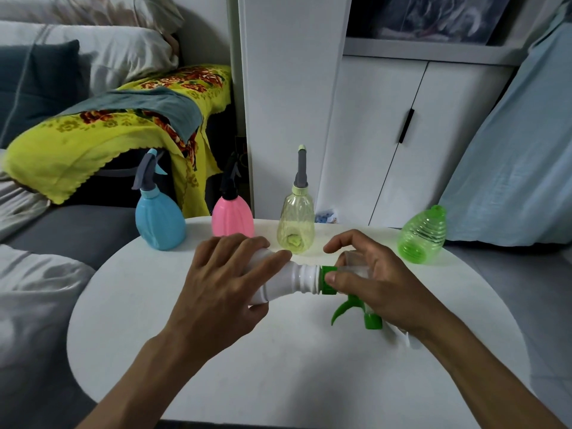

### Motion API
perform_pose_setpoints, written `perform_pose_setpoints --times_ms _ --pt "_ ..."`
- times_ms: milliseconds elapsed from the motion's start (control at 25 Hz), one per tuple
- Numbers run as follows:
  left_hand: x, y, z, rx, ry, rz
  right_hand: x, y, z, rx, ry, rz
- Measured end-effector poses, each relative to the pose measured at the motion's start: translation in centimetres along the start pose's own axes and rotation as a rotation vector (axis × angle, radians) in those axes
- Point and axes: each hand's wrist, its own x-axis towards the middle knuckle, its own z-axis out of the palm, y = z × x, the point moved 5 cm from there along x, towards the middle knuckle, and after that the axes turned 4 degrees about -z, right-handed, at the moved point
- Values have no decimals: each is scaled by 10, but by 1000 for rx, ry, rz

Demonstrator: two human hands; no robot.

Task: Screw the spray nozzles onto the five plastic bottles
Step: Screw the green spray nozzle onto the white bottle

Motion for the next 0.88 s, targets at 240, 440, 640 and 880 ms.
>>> perform_pose_setpoints --times_ms 240,440,640,880 --pt "1 -1 0 -7 5 -13 4 -1 -1 6 17 23" --pt "1 -1 -1 10 1 -4 2 1 4 41 -31 42" --pt "2 1 -1 9 -2 3 1 2 1 15 -16 74" --pt "2 1 1 2 -7 -9 2 1 -1 3 7 67"
